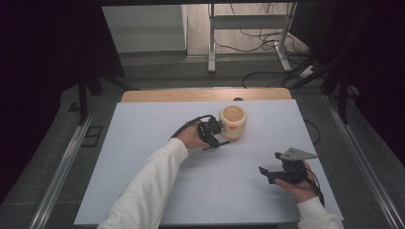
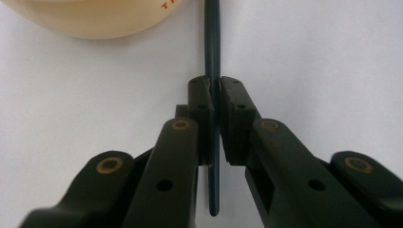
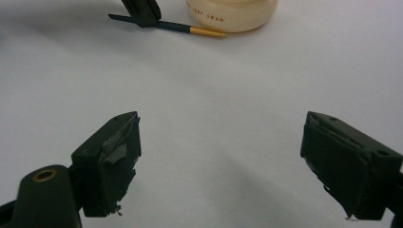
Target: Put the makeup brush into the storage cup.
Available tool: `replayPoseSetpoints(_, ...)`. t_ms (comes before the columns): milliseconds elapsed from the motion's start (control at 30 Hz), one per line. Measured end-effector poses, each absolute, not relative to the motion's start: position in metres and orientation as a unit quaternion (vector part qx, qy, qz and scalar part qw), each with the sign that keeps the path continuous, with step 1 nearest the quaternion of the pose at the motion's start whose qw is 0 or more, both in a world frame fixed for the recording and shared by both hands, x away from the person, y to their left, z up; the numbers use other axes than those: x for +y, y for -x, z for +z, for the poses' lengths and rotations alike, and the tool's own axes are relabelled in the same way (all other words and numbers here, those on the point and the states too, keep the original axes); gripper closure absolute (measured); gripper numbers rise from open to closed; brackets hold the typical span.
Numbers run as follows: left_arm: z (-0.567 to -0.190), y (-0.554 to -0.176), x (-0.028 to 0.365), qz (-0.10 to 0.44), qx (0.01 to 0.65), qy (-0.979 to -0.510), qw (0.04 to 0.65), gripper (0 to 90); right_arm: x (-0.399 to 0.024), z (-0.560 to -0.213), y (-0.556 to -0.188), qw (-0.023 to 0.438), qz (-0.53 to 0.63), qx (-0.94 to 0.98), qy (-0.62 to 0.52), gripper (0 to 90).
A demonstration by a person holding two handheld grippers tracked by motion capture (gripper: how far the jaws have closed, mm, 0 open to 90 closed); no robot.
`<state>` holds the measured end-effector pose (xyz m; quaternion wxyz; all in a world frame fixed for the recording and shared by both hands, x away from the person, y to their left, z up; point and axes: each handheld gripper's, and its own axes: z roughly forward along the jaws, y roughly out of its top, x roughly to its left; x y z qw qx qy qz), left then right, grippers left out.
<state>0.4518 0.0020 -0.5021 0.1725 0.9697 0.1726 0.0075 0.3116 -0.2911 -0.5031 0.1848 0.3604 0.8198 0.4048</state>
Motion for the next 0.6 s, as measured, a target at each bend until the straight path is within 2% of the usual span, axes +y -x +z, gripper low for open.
replayPoseSetpoints(200,-0.5,-0.45,-0.003,0.016,0.169,-0.973,0.155,84.6,-0.292,-0.502,-0.311,0.185,0.407,0.819,-0.36,14.0)
replayPoseSetpoints(600,-0.494,-0.445,0.008,0.028,0.163,-0.973,0.163,84.6,-0.294,-0.501,-0.311,0.187,0.41,0.815,-0.363,14.0)
